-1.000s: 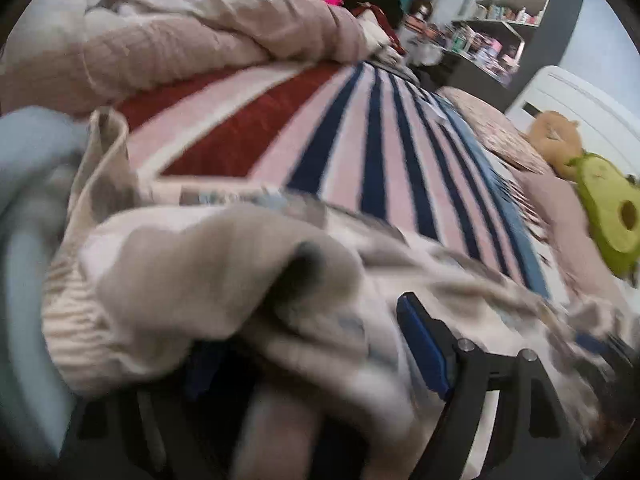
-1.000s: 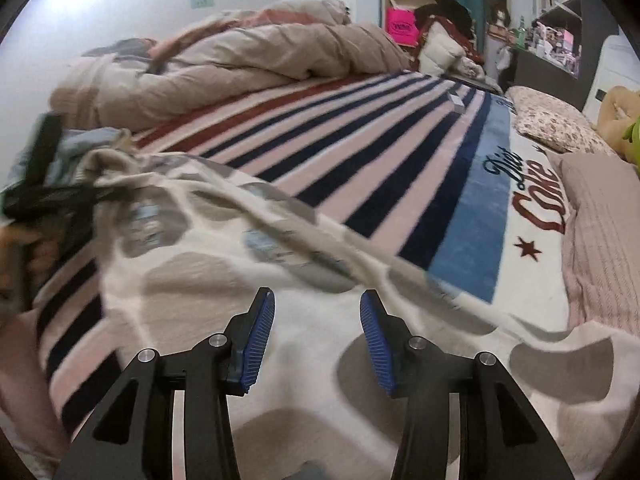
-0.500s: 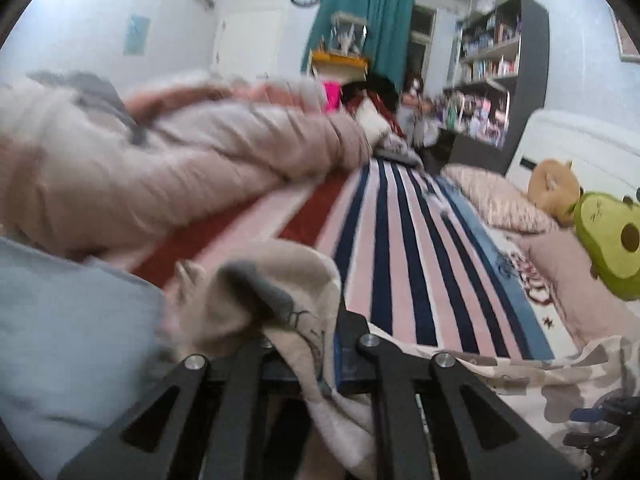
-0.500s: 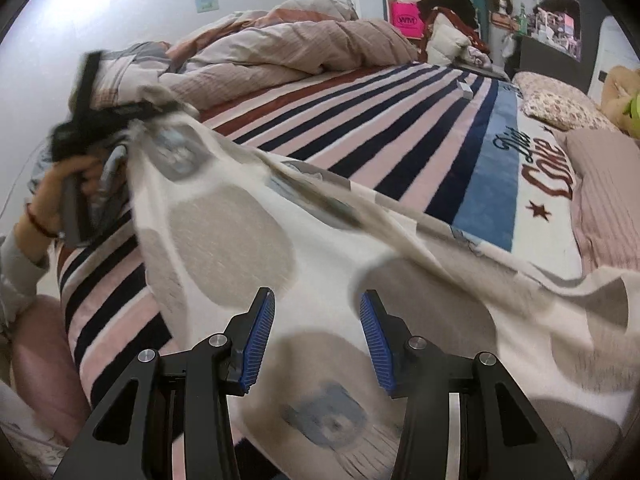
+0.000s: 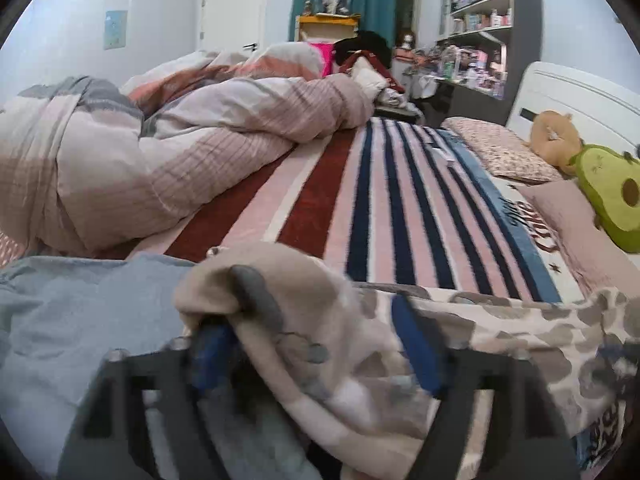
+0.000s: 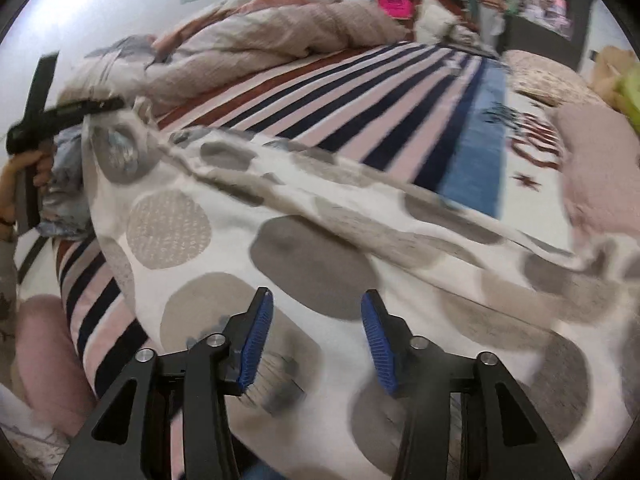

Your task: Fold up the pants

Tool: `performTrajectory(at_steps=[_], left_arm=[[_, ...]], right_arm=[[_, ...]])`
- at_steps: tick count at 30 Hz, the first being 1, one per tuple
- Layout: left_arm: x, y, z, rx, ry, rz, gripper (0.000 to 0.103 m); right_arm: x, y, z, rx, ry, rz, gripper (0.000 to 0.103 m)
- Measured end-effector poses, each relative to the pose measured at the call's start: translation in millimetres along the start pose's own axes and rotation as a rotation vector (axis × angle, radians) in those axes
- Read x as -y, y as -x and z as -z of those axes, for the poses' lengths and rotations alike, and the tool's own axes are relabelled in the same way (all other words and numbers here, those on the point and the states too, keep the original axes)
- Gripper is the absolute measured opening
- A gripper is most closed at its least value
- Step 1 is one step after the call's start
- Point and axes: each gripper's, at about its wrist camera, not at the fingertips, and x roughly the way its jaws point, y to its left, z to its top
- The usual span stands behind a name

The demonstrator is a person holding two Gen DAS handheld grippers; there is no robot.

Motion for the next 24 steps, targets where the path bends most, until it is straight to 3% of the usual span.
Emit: performTrajectory(at_steps=[1, 5, 8, 12, 15, 16, 18, 19, 20, 21, 22, 23, 24], left_arm=[[3, 5, 2, 0.005, -0.008, -0.001, 0.074], [7, 30, 8, 0.044, -0.028, -0.006, 0.079], [16, 38, 7, 0.042, -0.04, 0.046, 0.079], [41, 30, 11, 0.008, -0.08, 0.145, 0.079], [57, 20, 14, -0.006, -0.108, 0.173, 0.079], [60, 18, 15, -0.01, -0.112, 0.177, 0.079], [65, 12, 17, -0.016, -0.122, 0.188, 0.079], [67, 9, 18, -0.02, -0.131, 0.192, 0.079], [68, 6, 19, -0.022, -0.137, 0.193, 0.079], [70, 4, 21, -0.024, -0.143, 0.192, 0.079], [73, 2, 22, -0.026, -0.15, 0.195, 0.079], [75, 0, 23, -0.028, -0.153, 0.201, 0.079], [77, -1, 24, -0.03, -0.157, 0.208, 0.079]], right_arm=[[10, 11, 3, 0.017, -0.015, 0.056, 0.061], [39, 32, 11, -0.005, -0.007, 0.265, 0.062], [53, 32, 8, -0.039, 0.012, 0.326, 0.062], [55, 19, 6, -0.08, 0.091, 0.494, 0.069], [61, 4, 12, -0.135, 0.067, 0.44, 0.079], [60, 2, 17, -0.14, 0.076, 0.46, 0.079], [55, -1, 25, -0.128, 0.157, 0.6, 0.076], [53, 1, 28, -0.112, 0.193, 0.672, 0.066], [53, 3, 29, -0.101, 0.209, 0.718, 0.046], [56, 9, 29, -0.093, 0.202, 0.755, 0.035], [60, 14, 28, -0.088, 0.188, 0.769, 0.014], [64, 20, 27, -0.082, 0.177, 0.784, 0.002], [68, 30, 24, -0.059, 0.166, 0.794, 0.002]])
